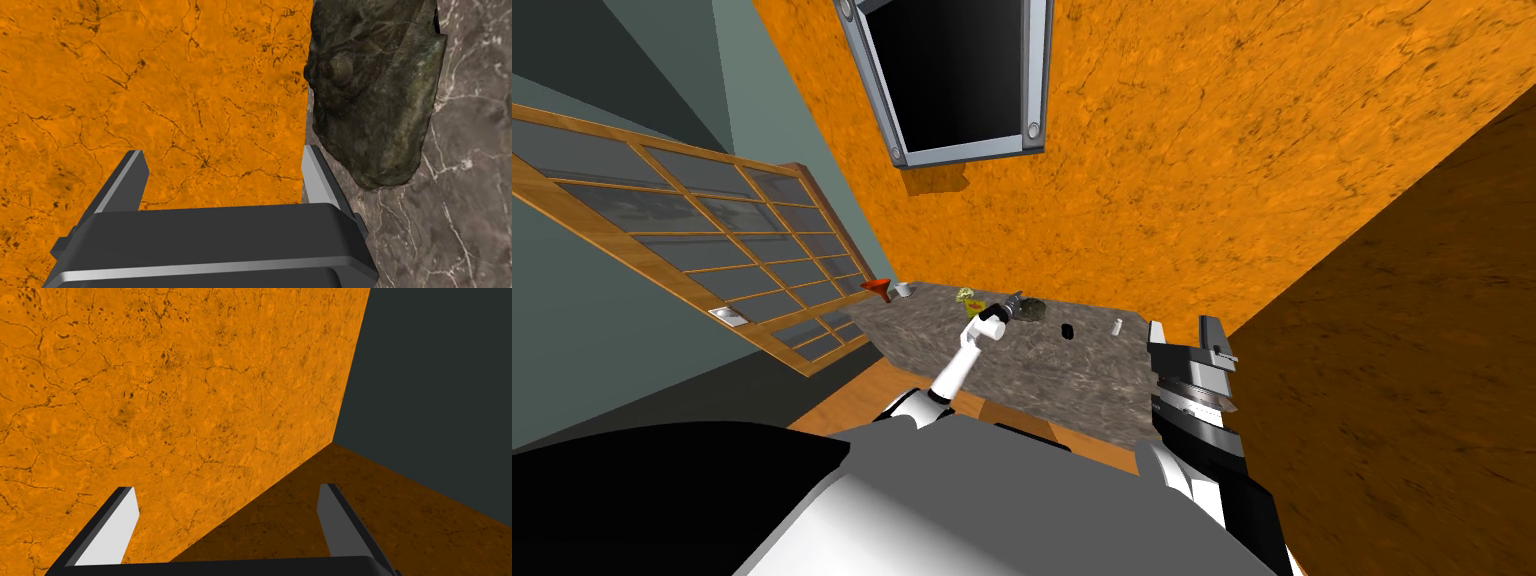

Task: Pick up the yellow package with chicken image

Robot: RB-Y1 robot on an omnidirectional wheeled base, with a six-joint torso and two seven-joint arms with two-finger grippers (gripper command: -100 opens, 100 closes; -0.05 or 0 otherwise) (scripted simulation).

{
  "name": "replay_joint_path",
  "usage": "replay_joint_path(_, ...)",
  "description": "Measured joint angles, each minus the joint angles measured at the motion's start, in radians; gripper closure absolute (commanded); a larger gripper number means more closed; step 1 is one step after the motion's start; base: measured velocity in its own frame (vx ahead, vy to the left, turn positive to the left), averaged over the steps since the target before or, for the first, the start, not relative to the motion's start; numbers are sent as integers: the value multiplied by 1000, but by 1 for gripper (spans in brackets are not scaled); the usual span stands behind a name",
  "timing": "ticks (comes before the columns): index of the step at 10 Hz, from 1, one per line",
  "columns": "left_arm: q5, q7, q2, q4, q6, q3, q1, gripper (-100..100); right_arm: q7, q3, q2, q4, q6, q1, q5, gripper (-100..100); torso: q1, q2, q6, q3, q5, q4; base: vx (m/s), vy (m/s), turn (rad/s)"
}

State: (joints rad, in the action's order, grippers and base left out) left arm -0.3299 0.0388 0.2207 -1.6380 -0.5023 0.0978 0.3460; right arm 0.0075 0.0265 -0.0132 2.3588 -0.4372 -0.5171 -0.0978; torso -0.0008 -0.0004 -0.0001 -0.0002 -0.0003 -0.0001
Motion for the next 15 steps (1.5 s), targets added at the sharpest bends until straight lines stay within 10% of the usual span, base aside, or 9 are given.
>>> replay_joint_path(15, -113, 33, 88, 347, -404, 13, 329, -100, 0, 0, 0, 0, 0, 0, 0, 0, 1, 0, 0, 0, 0, 0, 2, -6, 11)
